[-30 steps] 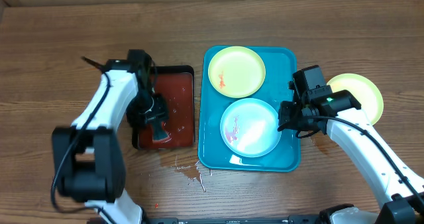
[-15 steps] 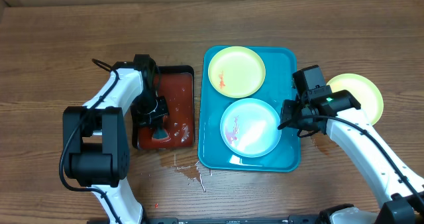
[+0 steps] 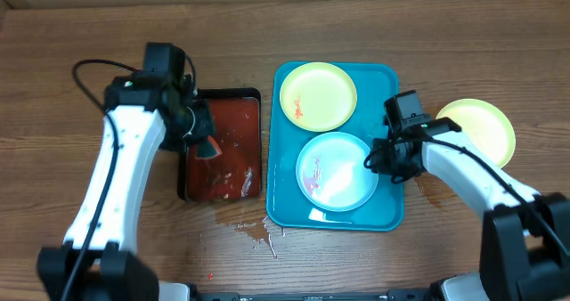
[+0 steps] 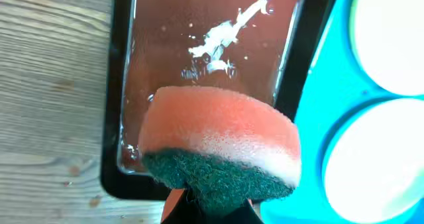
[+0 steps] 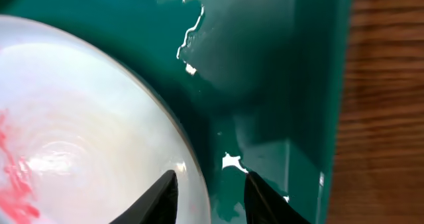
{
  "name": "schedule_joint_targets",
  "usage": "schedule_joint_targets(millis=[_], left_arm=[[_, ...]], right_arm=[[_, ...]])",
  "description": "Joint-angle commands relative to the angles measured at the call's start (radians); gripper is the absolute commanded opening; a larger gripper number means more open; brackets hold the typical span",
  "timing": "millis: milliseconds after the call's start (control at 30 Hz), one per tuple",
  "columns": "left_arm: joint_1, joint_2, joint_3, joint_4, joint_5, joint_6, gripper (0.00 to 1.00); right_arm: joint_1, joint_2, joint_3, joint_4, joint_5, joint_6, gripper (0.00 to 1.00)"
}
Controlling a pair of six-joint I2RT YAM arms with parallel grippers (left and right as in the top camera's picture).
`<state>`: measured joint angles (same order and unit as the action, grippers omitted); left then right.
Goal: Clean dirty plates on tray and stack at the side
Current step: 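Pick up the sponge from the black tray with the left gripper, then scrub the white plate with the sponge while the right gripper holds it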
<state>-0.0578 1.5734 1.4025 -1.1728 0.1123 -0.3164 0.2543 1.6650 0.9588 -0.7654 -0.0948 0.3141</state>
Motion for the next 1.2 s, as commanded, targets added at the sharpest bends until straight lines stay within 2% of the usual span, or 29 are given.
schedule_joint_targets(millis=[0,133,167,367,533,667,800,933,1067,1167], left_arm=[[-0.005,-0.019,0.012,-0.015,0.011,0.049,0.04],[-0.028,-0.014,0.007,-0.024,0.011,0.059,0.04],[-0.038,-0.011,0.006,-0.023,0.011,0.059,0.04],[-0.190,0.003,0.006,0.064,0.038,0.043,0.04],[-0.376,0.077,0.006,0.217,0.038,-0.045,0.04],[-0.468,0.183,0.006,0.299,0.039,-0.135,0.04],[-0.506,0.304,0.007,0.386,0.092,-0.228,0.04],[-0.506,0.407,0.007,0.442,0.133,-0.269,0.04],[-0.480,0.473,0.008,0.380,0.104,-0.306,0.04],[-0.465,0.494,0.008,0.291,-0.029,-0.331,0.04]], right_arm=[[0.001,0.052,-0.006,0.027,-0.050,-0.039,0.33],[0.019,0.116,-0.006,0.064,-0.133,-0.060,0.08],[0.025,0.126,-0.006,0.068,-0.132,-0.057,0.04],[0.052,0.134,-0.006,0.096,-0.131,-0.052,0.04],[0.053,0.134,-0.006,0.081,-0.124,-0.053,0.04],[0.052,0.134,-0.006,0.069,-0.124,-0.053,0.04],[0.053,0.134,-0.006,0.069,-0.124,-0.053,0.04],[0.053,0.134,-0.006,0.066,-0.124,-0.053,0.04],[0.053,0.134,-0.006,0.060,-0.124,-0.053,0.04],[0.053,0.134,-0.006,0.059,-0.124,-0.053,0.04]])
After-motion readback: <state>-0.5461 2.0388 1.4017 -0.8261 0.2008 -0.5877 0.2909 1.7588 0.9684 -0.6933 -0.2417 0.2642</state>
